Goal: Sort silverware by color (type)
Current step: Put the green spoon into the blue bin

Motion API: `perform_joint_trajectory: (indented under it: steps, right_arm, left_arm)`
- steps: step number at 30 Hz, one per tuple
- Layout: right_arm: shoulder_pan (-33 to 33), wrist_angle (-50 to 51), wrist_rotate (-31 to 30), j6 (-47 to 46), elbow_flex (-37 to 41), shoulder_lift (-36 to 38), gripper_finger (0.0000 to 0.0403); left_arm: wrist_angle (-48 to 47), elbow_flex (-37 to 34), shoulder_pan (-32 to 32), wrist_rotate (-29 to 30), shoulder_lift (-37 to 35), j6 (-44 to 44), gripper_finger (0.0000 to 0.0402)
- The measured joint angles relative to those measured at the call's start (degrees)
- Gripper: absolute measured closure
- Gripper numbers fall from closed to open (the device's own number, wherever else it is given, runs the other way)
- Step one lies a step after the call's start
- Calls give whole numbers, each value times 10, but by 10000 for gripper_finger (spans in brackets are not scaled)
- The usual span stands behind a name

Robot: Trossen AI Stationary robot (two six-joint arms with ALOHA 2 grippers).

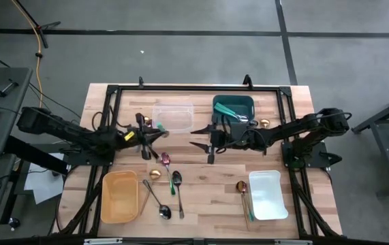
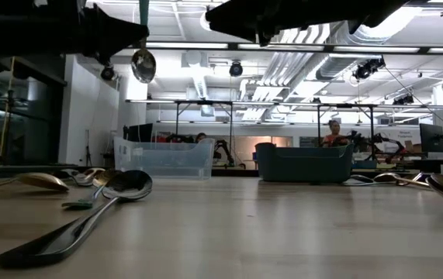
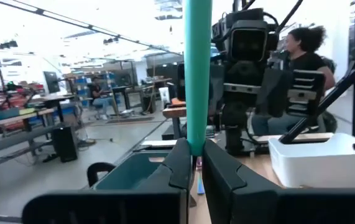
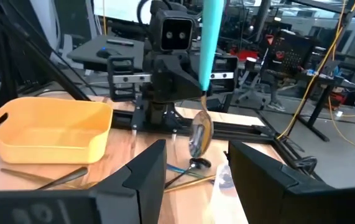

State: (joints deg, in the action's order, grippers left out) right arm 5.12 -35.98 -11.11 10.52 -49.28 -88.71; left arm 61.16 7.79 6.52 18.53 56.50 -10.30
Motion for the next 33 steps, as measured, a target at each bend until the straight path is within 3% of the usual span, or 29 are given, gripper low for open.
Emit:
perform_joint_trajectory:
  steps: [14, 20, 23, 33]
  right_arm:
    - [-30, -27, 0, -21, 0, -41, 233]
    - [-37, -113, 37, -30, 0, -71, 233]
    - [-37, -161, 68, -29, 0, -89, 233]
    - [-38, -238, 71, -42, -16, -137, 233]
  left_arm:
    - [-14, 17, -10, -20, 10, 12, 390]
    - [-13, 17, -12, -20, 17, 13, 390]
    - [-13, 17, -20, -23, 33, 26, 391]
    - [-10, 66, -36, -92, 144, 72, 391]
